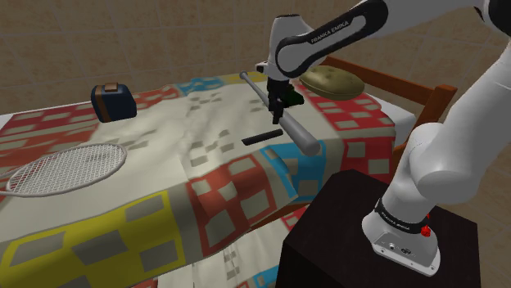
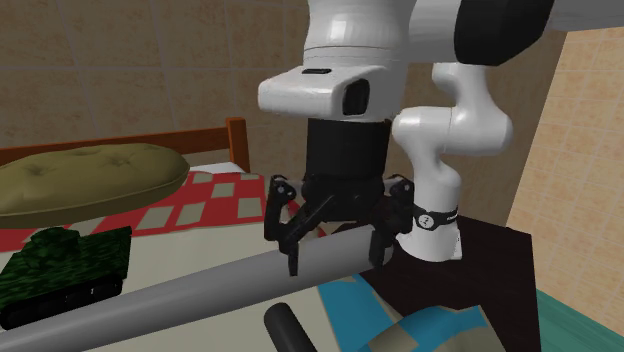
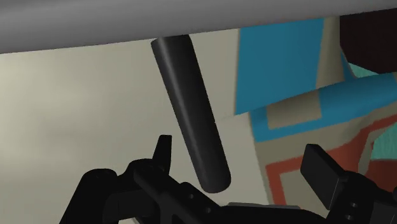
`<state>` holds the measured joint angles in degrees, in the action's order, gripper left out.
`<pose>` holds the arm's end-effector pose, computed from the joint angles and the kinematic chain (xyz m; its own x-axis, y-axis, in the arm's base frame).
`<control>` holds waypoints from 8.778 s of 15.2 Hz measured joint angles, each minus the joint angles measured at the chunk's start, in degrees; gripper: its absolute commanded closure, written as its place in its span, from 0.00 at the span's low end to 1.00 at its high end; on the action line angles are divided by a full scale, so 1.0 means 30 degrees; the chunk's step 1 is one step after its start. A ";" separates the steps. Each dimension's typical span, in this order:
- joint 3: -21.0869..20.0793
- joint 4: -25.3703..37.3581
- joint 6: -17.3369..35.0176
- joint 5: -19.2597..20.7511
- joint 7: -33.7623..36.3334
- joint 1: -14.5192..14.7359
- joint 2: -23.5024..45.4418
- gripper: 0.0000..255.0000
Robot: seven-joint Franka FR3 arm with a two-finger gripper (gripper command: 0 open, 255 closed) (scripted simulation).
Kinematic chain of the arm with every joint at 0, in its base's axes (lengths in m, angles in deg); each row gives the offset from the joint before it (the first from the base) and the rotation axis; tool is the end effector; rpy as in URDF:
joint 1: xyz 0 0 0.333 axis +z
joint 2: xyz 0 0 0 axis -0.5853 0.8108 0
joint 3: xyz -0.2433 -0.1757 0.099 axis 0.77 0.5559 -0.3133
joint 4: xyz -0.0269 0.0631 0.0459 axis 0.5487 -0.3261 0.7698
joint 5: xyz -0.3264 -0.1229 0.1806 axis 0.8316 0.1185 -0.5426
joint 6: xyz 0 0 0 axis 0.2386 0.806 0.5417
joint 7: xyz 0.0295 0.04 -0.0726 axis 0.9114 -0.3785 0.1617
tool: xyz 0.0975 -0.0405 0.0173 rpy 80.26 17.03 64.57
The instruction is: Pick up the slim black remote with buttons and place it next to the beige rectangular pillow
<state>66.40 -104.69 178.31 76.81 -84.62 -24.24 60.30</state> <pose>0.4847 -0.0093 0.4239 0.6852 0.7264 0.0527 0.7236 -0.6872 0.0639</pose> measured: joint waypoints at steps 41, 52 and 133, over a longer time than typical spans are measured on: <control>-0.0031 0.2016 0.2475 -0.0540 -0.4990 0.0673 0.4668 1.00; -0.0054 0.3435 -0.0279 -0.0255 -0.4855 0.0707 0.3310 1.00; 0.6679 0.9883 -0.1219 -0.5660 -2.1651 -0.7049 0.9922 1.00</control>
<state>86.44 -75.04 174.66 59.83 -149.57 -45.38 90.06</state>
